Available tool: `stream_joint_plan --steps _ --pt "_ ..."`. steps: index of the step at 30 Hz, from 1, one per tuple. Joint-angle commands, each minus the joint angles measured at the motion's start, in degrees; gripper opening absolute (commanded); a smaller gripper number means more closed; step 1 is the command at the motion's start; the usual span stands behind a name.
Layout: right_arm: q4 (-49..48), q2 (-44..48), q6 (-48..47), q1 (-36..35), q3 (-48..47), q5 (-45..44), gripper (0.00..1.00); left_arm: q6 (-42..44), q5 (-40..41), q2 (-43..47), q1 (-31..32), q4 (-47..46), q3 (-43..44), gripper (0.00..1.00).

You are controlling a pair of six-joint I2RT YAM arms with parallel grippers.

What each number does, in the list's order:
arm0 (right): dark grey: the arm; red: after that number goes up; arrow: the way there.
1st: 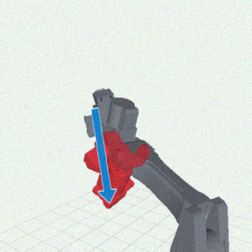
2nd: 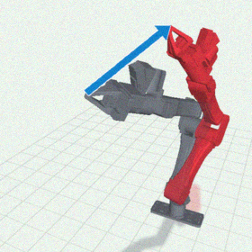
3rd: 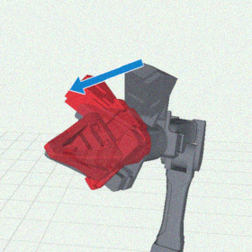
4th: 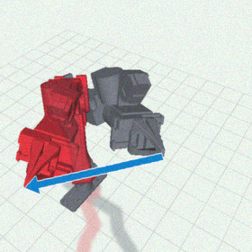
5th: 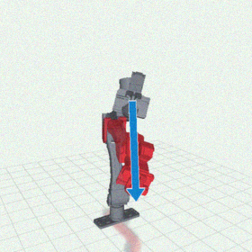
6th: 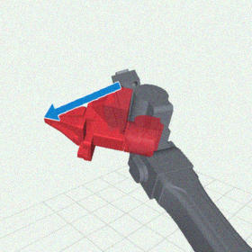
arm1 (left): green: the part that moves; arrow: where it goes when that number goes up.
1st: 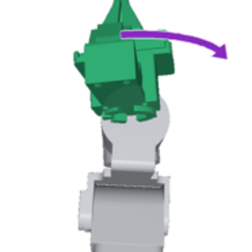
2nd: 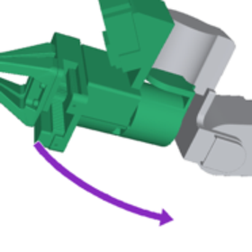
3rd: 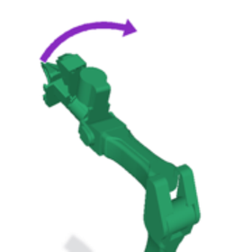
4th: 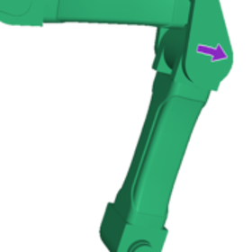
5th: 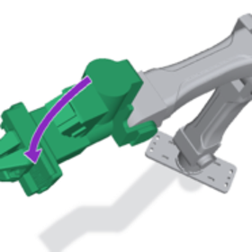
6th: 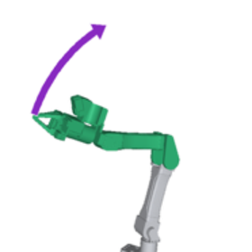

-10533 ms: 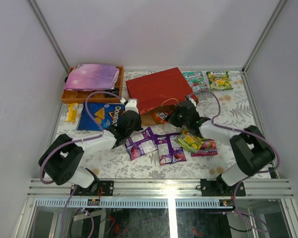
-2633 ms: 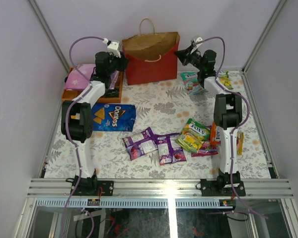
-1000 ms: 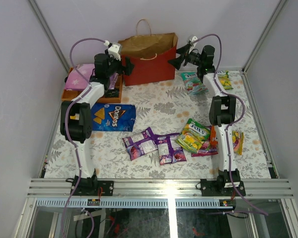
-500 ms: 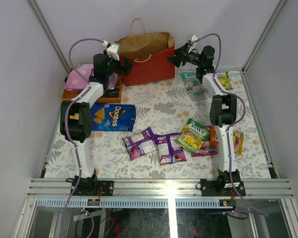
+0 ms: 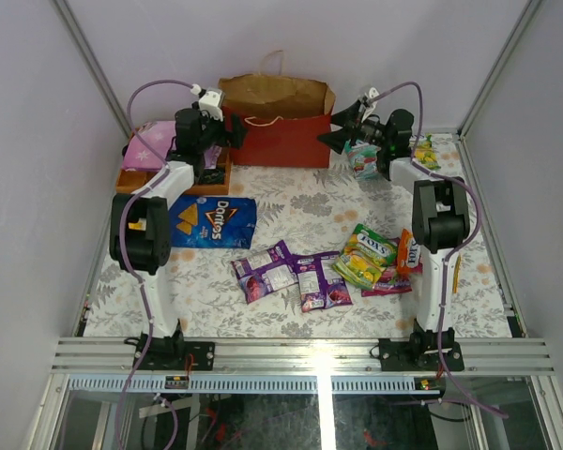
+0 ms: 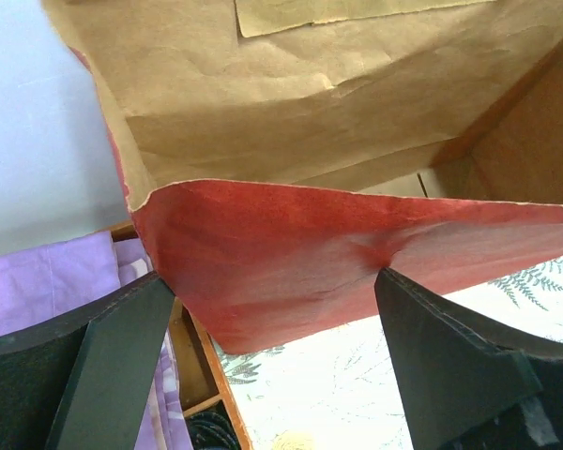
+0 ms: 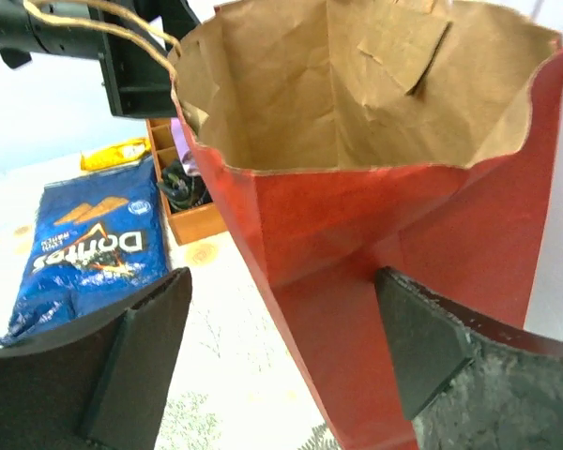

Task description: Take the snacks out of the paper bag

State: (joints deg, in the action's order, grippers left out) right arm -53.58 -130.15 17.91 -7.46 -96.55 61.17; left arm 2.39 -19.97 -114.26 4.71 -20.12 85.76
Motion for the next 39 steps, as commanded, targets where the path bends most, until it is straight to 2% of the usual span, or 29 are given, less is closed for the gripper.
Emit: stream_joint_plan --steps 1,2,8,18,29,39 --pt "-8.38 4.77 2.45 -0.49 1.89 0.21 0.96 -0.87 0.31 3.26 -0.07 -3.81 -1.03 0.86" --pt "-8.69 4.75 3.23 -0.47 1.88 0.45 1.00 -0.88 0.27 3.32 -0.09 -3.53 -0.96 0.86" --pt "-7.83 3.27 4.66 -0.49 -1.47 -0.53 0.99 -0.75 0.15 3.42 -0.01 -2.65 -0.74 0.86" --pt "4.56 6.13 -8.78 -1.55 -1.27 -9.07 1.00 -0.15 -0.57 3.15 -0.06 -1.42 -0.02 0.86" --pt "9.07 6.89 -16.35 -2.49 -2.74 -17.53 1.00 0.40 -1.17 2.83 -0.01 -0.01 0.99 0.86" --pt "7.54 4.07 -12.60 -2.68 -7.84 -13.13 1.00 1.00 -1.34 2.60 -0.05 0.75 1.39 0.85"
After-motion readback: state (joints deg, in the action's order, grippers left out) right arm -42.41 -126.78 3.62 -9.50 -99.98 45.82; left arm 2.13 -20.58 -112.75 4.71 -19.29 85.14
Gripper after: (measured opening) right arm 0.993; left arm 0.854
